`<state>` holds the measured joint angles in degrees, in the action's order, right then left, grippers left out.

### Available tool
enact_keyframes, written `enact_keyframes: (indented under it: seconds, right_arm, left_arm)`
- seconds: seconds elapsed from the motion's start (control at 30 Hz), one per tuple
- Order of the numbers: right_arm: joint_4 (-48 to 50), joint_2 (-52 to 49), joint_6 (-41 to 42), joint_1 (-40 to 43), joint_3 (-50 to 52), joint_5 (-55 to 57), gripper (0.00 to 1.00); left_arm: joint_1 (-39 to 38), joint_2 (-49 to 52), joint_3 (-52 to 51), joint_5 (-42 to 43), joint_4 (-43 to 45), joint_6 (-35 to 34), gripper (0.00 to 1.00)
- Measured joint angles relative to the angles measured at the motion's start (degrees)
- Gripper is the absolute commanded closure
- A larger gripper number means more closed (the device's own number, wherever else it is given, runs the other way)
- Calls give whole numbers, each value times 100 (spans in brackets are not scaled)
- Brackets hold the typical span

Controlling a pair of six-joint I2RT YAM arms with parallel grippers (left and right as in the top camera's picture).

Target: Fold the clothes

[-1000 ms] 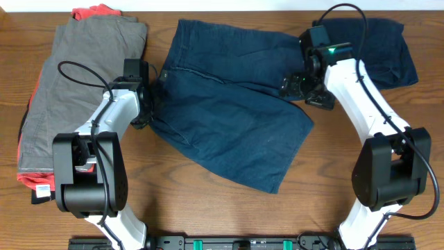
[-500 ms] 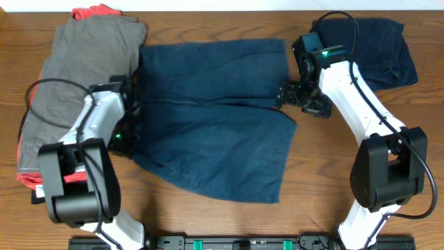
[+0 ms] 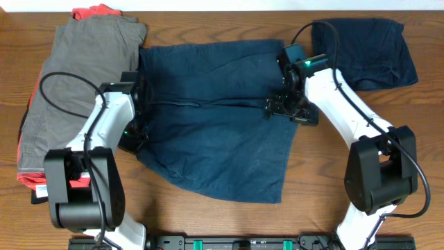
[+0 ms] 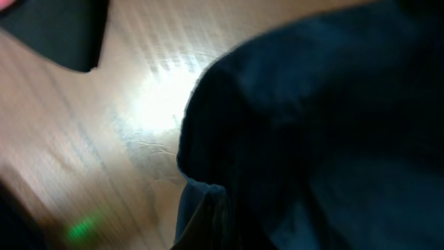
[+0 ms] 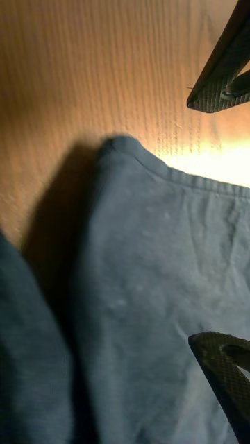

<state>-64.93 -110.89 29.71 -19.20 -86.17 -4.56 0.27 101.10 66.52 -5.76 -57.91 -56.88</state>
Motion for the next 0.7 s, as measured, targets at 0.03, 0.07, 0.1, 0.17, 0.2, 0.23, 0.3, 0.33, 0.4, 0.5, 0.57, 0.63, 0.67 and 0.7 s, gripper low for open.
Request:
enact_keyframes:
  seconds: [0.03,0.07,0.1,0.17,0.2,0.23,0.3,0.33,0.4,0.5,0.57,0.63,0.67,0.7]
  right_arm:
    - [-35,2,-24,-33,0,-20,3]
    - [-59,7,-37,-52,0,-42,4]
    - [-90,11,-55,-74,0,-66,5]
    - [-170,55,-94,-109,7,-96,6]
    - [-205,111,-122,-138,13,-98,6]
    - [-234,166,-136,-157,15,-105,7]
    - [-269,358,-157,-212,63,-101,7]
    - [-280,479,-168,-245,107,-103,7]
    - [-267,763,-173,-319,258,-111,9]
    - [-146,1158,-184,-446,654,-160,13]
    - [-31,1283,-190,-533,977,-251,17]
    - [214,1307,-188,-710,1370,-387,19]
    - [289,1298,-192,-798,1517,-461,20]
    - [378,1290,-192,-935,1707,-516,21]
  left_arm:
    - [-20,-63,0,4,24,118,94]
    - [-35,-184,0,31,55,284,94]
    - [-35,-291,0,42,94,398,94]
    - [-35,-592,0,70,184,640,94]
    - [-35,-767,2,74,221,754,94]
    - [-35,-920,2,87,243,826,94]
    - [-35,-1244,2,92,260,949,94]
    - [-35,-1397,2,94,264,1008,94]
    - [-35,-1633,2,105,267,1064,94]
    - [-35,-1801,2,107,289,1108,94]
    - [-35,-1803,2,109,306,1137,94]
    - [-35,-1792,2,109,330,1176,94]
    - [-35,-1792,4,109,341,1178,94]
    - [-35,-1794,2,109,350,1180,94]
